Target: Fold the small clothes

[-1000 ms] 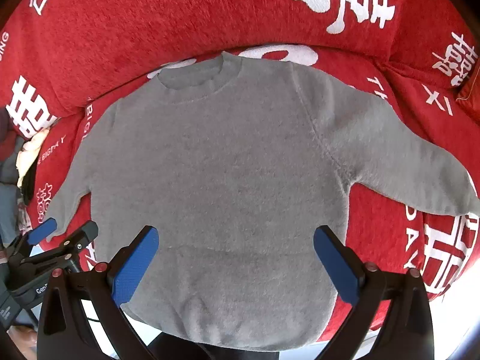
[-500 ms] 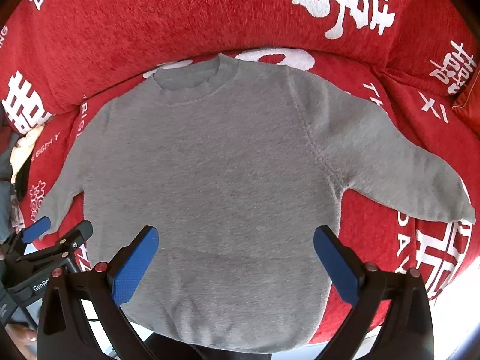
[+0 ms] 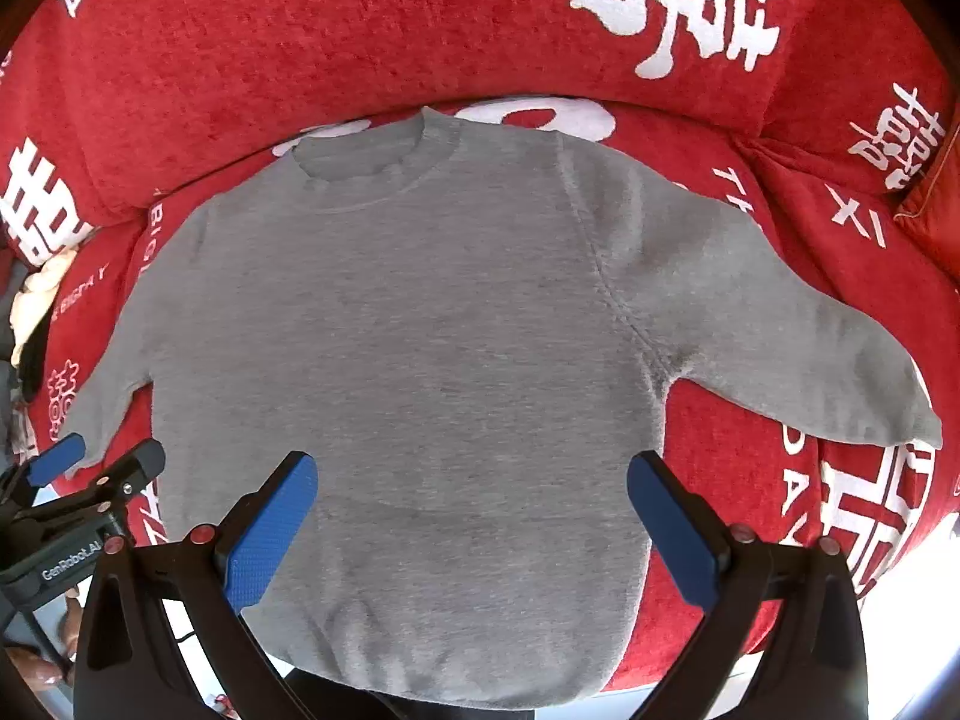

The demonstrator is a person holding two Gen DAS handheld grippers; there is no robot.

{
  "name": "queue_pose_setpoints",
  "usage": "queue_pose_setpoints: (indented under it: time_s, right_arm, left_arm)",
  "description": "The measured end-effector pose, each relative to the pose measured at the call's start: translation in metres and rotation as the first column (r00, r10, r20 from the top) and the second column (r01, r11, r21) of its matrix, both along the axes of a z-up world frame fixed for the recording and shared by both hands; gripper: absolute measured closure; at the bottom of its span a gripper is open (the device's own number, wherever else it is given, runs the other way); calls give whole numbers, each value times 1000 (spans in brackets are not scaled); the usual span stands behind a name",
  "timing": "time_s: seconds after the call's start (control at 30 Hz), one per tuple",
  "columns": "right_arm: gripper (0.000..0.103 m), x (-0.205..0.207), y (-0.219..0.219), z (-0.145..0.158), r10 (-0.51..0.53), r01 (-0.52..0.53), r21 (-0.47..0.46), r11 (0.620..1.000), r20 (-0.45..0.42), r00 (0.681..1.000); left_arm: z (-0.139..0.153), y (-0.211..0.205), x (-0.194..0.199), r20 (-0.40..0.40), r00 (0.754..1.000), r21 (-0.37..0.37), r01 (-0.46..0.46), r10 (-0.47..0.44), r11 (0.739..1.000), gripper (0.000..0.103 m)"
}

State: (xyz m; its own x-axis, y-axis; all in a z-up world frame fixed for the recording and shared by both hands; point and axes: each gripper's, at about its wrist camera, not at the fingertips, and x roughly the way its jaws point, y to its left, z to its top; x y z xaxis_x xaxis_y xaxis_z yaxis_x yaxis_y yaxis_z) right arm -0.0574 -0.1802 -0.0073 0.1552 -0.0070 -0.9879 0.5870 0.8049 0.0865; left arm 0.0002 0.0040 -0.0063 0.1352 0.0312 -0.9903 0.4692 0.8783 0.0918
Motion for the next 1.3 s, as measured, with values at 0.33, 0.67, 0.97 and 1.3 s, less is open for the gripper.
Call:
queue_pose_setpoints:
  time_s: [0.33,0.67,0.97,1.3]
  right_arm:
    - [0,-3,-3,-1,15,-16,-29,999,-10,1000]
    - [0,0,-3,-3,35,-36,-48,998,-17,999]
    - [0,0,-3,-3,43,-45,-58,997,-24,999]
    - [0,-3,-4,-3,50,-51,-53,997,-22,998]
  left_arm:
    - [0,-3,-3,-1,1000,9,8,-8,1000,0]
    - [-2,-2,-5,-6,1000,16,3,-3,1000,0]
    - [-1,-1,-8,3,1000,15,0,0,1000,0]
    - [0,1,-9,11,1000,16,-7,7,1000,0]
